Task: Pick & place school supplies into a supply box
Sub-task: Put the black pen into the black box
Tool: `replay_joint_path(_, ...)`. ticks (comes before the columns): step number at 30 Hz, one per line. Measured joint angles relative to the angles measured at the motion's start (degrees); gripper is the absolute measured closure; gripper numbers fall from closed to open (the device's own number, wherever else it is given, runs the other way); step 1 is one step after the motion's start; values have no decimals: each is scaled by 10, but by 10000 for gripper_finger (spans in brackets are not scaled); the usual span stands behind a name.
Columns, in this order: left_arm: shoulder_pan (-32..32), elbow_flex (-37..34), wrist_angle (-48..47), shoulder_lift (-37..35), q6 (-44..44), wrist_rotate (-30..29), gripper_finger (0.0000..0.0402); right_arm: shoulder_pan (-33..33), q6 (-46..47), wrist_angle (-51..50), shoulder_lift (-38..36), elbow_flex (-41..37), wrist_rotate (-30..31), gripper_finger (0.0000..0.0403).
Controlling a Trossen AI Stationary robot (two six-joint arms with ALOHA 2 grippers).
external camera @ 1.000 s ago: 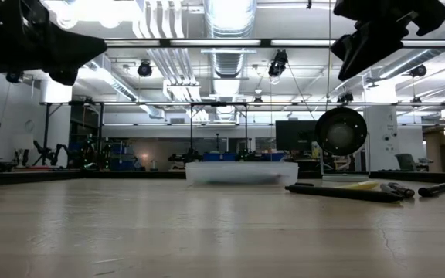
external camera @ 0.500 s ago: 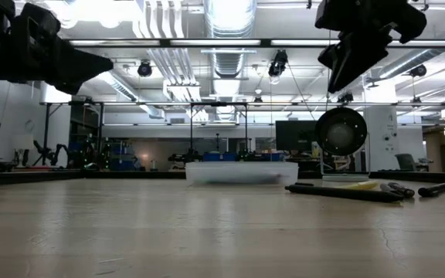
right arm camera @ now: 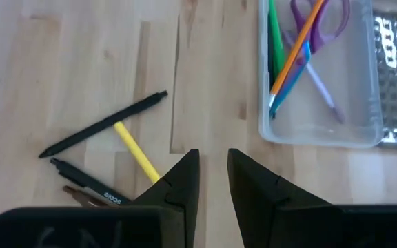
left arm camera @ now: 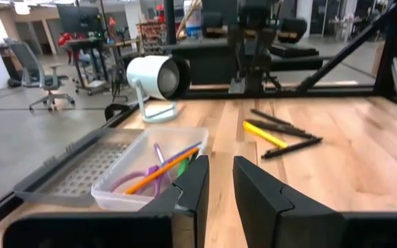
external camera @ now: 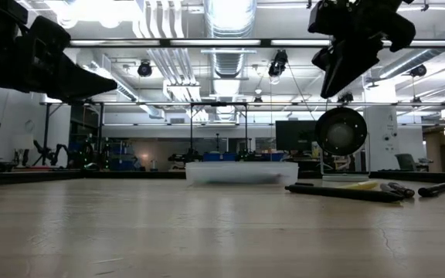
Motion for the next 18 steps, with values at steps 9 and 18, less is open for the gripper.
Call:
replay_joint_path(9, 0, 0, 0, 38, 0, 0, 349, 0, 101, 4, -3, 22, -14, 335)
replay_joint_path(18, 0, -1, 0, 65, 0, 0, 349, 1, 165, -27, -3, 25, -37, 335)
